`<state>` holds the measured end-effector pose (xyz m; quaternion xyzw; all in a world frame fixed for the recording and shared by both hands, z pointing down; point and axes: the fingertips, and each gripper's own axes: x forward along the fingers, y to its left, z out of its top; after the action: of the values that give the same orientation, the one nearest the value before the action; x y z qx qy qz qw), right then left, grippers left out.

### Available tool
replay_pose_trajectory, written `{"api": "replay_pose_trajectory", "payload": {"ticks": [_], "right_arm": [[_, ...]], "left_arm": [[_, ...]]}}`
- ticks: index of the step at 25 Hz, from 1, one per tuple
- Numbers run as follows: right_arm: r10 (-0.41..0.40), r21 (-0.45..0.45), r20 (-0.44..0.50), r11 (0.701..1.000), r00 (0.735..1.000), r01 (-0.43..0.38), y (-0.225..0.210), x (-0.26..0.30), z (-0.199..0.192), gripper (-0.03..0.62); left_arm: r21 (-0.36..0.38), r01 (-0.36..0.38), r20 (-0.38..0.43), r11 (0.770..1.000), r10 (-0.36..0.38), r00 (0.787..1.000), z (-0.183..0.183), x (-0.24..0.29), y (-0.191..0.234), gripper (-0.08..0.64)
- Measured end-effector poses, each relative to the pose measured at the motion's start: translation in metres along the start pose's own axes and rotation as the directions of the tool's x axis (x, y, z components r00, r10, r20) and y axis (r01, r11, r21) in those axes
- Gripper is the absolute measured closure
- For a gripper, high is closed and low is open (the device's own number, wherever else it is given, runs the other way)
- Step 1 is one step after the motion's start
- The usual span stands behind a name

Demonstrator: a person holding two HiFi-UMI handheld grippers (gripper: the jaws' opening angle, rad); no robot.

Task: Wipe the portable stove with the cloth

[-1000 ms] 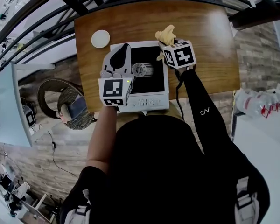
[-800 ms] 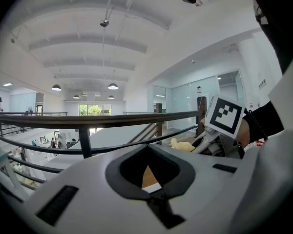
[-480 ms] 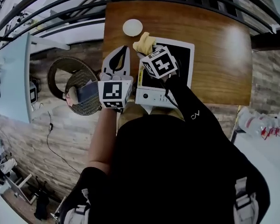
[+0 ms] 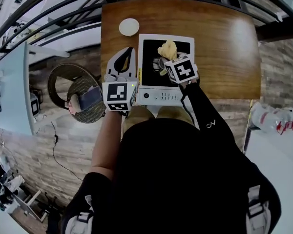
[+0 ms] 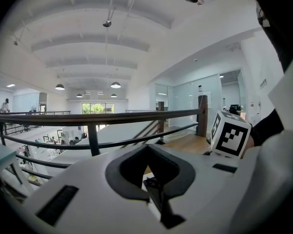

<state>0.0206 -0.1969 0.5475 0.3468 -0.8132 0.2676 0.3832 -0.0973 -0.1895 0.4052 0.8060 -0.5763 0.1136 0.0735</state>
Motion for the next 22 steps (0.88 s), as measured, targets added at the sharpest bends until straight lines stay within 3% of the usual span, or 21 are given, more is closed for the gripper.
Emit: {"api": "replay_pose_trajectory", "payload": {"ticks": [6, 10, 16, 22], "right_arm": [[-0.147, 0.170, 0.006, 0.975, 0.989, 0.144, -0.098, -0.049, -0.060, 0.471], [-0.175, 0.232, 0.046, 0.960, 0.984, 0.160, -0.124, -0.077, -0.080, 0.471], [-0.088, 0.173, 0.160, 0.983, 0.983, 0.060, -0.087, -0.086, -0.042, 0.471], [0.070, 0.032, 0.174, 0.997, 0.982, -0.077, 0.001, -0.056, 0.009, 0.471]], "left_arm": [[0.014, 0.081, 0.004, 0.997, -0.081, 0.997, 0.003, 0.025, -0.063, 0.552], [0.010, 0.072, 0.005, 0.997, -0.072, 0.997, 0.006, 0.025, -0.081, 0.552], [0.005, 0.060, 0.016, 0.998, -0.060, 0.998, 0.010, 0.013, -0.077, 0.552], [-0.013, 0.052, 0.035, 0.999, -0.052, 0.998, 0.013, -0.019, -0.039, 0.552]]}}
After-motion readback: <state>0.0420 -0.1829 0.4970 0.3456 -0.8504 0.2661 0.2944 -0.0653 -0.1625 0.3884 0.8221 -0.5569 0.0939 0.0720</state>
